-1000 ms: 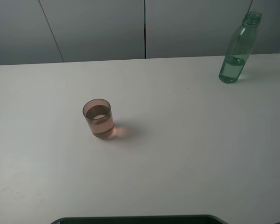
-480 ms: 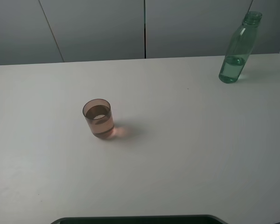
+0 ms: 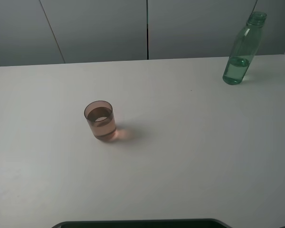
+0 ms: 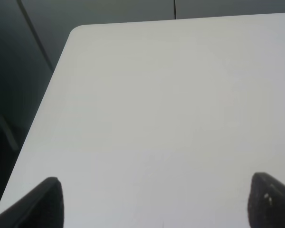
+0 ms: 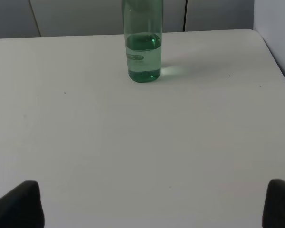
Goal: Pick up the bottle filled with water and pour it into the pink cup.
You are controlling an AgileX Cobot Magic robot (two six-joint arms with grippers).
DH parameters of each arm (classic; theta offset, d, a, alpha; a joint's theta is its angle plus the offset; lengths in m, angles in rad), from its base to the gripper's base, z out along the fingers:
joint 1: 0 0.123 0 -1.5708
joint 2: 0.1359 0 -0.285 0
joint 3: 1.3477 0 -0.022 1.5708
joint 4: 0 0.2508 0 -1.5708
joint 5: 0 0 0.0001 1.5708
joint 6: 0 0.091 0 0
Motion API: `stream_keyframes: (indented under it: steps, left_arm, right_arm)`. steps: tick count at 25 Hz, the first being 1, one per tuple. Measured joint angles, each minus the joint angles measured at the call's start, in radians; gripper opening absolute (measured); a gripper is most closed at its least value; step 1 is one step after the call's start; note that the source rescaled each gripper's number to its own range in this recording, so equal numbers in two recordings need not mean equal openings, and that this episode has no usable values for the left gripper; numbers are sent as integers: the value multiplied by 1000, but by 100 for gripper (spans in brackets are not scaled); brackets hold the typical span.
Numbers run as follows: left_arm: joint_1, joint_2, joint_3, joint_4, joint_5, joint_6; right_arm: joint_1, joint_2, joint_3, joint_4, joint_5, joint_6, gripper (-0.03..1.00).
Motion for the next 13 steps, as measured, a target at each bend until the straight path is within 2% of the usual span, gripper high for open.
stream_keyframes:
  steps: [13]
  left_arm:
    - [0, 0, 0, 0, 0, 0]
  right_arm:
    - [0, 0, 0, 0, 0, 0, 100]
